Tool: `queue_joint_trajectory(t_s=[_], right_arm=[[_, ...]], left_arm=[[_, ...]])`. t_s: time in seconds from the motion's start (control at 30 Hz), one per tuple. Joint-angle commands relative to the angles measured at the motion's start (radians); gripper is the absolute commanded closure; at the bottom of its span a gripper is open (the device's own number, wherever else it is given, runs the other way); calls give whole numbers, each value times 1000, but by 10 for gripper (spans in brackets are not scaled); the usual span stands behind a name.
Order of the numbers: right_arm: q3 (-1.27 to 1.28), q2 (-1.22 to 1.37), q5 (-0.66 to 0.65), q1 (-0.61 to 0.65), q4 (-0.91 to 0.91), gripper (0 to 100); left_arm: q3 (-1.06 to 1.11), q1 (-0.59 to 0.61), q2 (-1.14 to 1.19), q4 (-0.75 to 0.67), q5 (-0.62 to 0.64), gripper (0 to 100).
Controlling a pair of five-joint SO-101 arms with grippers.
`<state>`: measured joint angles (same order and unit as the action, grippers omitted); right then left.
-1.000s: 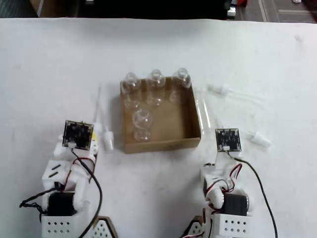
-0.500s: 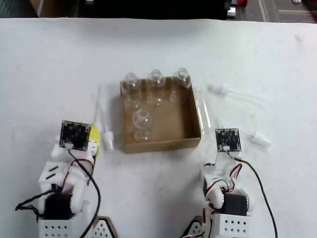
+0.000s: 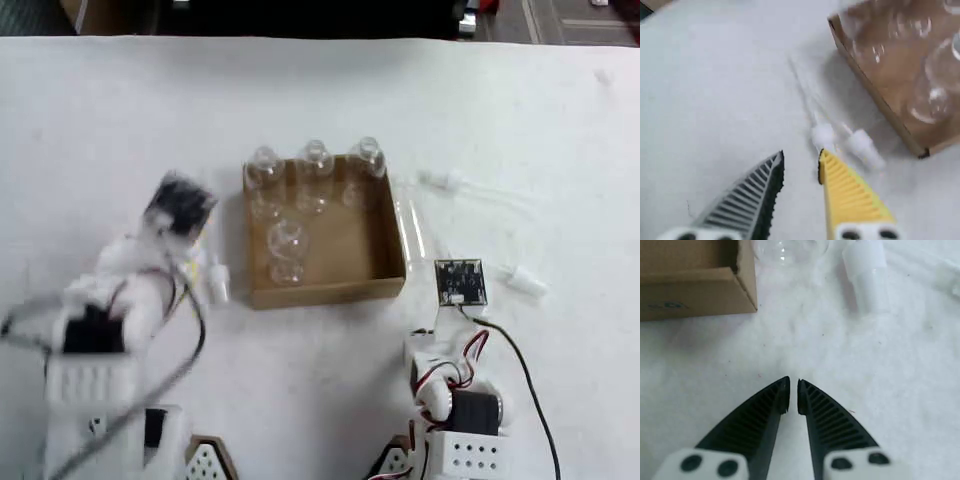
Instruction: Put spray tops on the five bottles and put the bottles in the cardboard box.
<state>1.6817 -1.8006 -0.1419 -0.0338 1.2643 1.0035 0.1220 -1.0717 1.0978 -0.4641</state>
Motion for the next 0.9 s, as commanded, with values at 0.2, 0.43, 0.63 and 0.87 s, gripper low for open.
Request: queue_joint_trajectory(t_s=[0.2, 0.43, 0.63, 0.87], right_arm=[[9, -1, 2, -2, 5, 981], [9, -1, 2, -2, 5, 981], [9, -1, 2, -2, 5, 981], [9, -1, 2, -2, 5, 981]], left_arm=[[-367, 1, 743, 107, -684, 880], [-480, 25, 878, 100, -763, 880], [-408, 39, 880, 124, -1169, 880], [-379, 39, 888, 29, -1254, 879]])
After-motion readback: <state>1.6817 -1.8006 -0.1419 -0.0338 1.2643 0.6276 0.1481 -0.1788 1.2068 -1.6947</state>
